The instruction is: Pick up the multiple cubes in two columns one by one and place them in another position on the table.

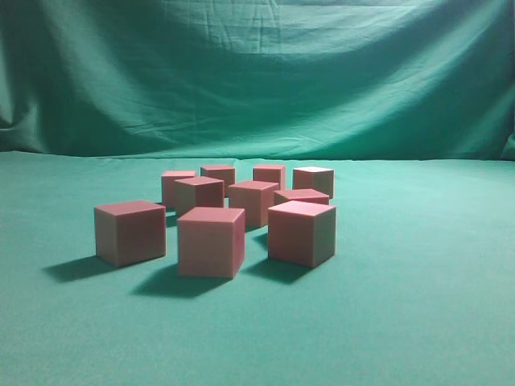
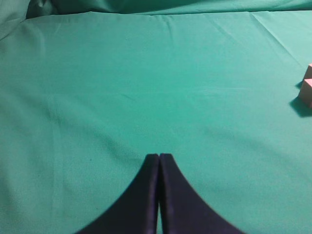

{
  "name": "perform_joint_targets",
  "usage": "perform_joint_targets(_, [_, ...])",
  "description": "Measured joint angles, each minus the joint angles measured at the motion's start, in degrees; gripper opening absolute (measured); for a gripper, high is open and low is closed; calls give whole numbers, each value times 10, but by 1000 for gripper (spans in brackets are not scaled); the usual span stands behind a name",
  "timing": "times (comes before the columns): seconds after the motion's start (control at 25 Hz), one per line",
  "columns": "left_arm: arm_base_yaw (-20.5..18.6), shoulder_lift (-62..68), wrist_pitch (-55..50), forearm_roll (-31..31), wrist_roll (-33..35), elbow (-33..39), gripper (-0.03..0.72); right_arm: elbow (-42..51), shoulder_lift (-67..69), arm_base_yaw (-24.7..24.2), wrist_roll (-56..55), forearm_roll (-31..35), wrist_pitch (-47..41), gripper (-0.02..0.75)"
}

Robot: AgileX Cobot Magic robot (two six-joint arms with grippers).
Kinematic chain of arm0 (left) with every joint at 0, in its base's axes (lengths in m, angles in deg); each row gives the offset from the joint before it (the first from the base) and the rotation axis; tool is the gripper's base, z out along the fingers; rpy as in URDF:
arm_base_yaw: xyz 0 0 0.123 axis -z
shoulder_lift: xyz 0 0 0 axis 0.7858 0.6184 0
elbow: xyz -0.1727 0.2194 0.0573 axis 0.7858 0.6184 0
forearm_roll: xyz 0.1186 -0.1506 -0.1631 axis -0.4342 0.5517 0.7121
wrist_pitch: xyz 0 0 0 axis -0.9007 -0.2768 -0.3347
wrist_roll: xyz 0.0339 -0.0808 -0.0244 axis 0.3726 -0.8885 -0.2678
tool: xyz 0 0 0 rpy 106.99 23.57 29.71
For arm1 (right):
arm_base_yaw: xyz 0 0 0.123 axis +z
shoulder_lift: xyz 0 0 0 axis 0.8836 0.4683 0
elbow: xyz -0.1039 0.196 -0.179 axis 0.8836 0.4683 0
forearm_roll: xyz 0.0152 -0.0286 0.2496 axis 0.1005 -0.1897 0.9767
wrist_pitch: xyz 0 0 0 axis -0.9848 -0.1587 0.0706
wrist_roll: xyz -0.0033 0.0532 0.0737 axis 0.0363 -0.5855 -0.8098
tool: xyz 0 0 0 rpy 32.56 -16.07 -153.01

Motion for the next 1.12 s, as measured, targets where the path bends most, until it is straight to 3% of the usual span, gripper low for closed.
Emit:
perform_joint_targets(0.2, [0, 0, 0, 0, 0, 0, 0, 55, -76, -75, 0, -4, 12, 0])
perform_joint_targets(0.48, [0, 0, 0, 0, 0, 0, 0, 249, -185, -228, 1, -2, 225, 0])
perform_joint_targets(0.68, [0, 0, 0, 0, 0, 0, 0, 398, -233, -345, 1, 52, 380, 0])
perform_joint_targets(0.84, [0, 0, 0, 0, 0, 0, 0, 494, -272, -428, 1, 108, 414, 0])
perform_joint_targets(1.12, [0, 0, 0, 0, 0, 0, 0, 670, -354, -534, 1, 124, 514, 0])
